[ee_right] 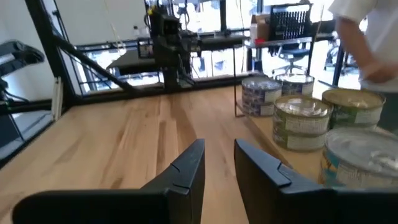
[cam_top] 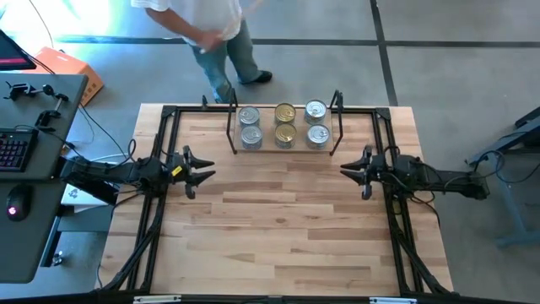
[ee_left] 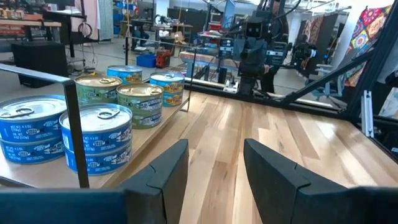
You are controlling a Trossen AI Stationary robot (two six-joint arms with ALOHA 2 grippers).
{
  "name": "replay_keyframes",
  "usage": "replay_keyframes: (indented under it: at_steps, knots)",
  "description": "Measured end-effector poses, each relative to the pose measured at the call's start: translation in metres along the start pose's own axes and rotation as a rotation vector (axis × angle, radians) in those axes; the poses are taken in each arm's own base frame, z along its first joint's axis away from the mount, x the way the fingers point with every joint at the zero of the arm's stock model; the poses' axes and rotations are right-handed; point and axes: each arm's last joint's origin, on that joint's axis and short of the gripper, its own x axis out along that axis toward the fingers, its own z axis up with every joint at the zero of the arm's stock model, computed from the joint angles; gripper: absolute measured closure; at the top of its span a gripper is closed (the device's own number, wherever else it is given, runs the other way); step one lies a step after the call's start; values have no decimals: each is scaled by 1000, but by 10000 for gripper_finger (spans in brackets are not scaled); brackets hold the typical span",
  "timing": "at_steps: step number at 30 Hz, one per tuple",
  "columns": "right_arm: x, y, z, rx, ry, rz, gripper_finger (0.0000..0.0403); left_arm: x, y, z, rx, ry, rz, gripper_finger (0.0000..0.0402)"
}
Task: Stack canned seafood by type on shelf
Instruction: Return to Home Position
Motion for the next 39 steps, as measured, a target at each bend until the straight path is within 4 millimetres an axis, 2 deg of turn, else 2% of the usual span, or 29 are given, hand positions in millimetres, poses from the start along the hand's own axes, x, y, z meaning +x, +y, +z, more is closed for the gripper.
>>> replay_keyframes:
  at_steps: [7, 11, 16, 23, 31, 39]
  knots:
    - [5, 1, -6, -14, -89, 28, 324, 1, 0, -2, 7, 19, 3, 255]
    - [4, 2, -3, -22, -129, 83, 324, 1, 0, -2, 8, 20, 4, 255]
    - [5, 3, -8, -76, -67, 95, 324, 1, 0, -2, 8, 19, 15, 255]
    - [5, 3, -9, -96, -64, 94, 324, 1, 0, -2, 10, 19, 16, 255]
    - [5, 3, -9, -97, -64, 94, 324, 1, 0, -2, 254, 20, 18, 255]
    - [5, 3, -9, -97, -63, 93, 324, 1, 0, -2, 270, 20, 19, 255]
